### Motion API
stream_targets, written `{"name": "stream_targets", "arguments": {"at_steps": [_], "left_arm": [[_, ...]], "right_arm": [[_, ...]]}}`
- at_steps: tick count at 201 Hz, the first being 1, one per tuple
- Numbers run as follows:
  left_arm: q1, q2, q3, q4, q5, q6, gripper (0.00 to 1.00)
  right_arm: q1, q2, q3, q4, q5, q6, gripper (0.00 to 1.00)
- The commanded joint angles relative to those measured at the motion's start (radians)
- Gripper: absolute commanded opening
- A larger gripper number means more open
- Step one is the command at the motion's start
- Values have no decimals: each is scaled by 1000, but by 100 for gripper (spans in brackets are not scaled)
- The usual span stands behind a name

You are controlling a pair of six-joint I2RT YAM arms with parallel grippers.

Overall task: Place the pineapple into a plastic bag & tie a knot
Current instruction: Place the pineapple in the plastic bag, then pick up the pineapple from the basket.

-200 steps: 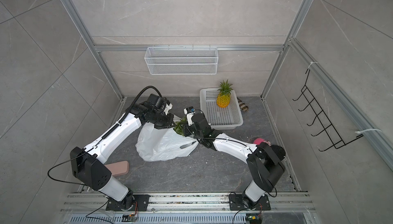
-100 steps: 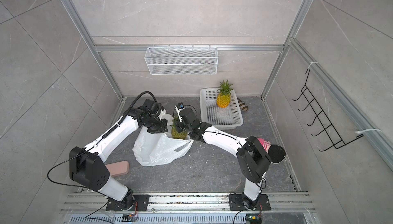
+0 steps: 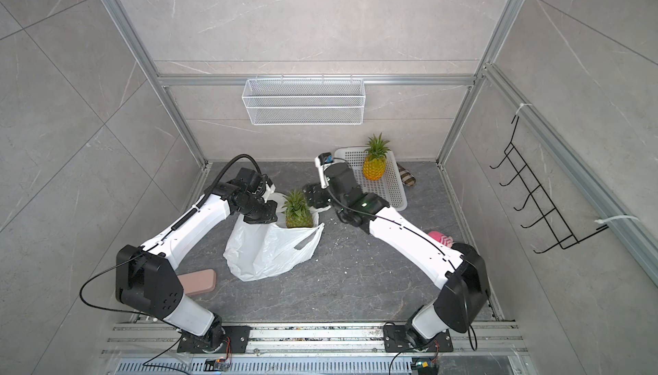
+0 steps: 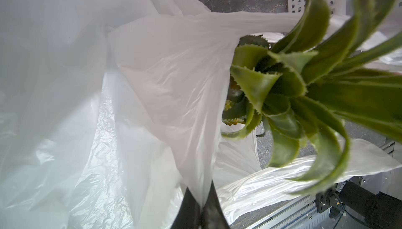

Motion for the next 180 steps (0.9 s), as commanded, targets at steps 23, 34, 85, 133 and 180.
{"name": "stream_targets", "arguments": {"at_steps": [23, 34, 85, 133, 180], "left_arm": [[5, -46, -9, 18, 20, 34, 0], [5, -48, -10, 22, 26, 35, 0], [4, -45, -2, 17, 35, 36, 0], [5, -47, 3, 17, 38, 43, 0], [5, -46, -2, 18, 36, 49, 0]], "right_arm": [[-240, 147, 199, -234, 171, 64, 85], [-278, 201, 265, -238, 192, 52, 90], [-383, 511, 646, -325, 228, 28, 99], [-428, 798, 1009, -396, 262, -46, 98], [-455, 1036, 1331, -444, 217, -58, 95]]}}
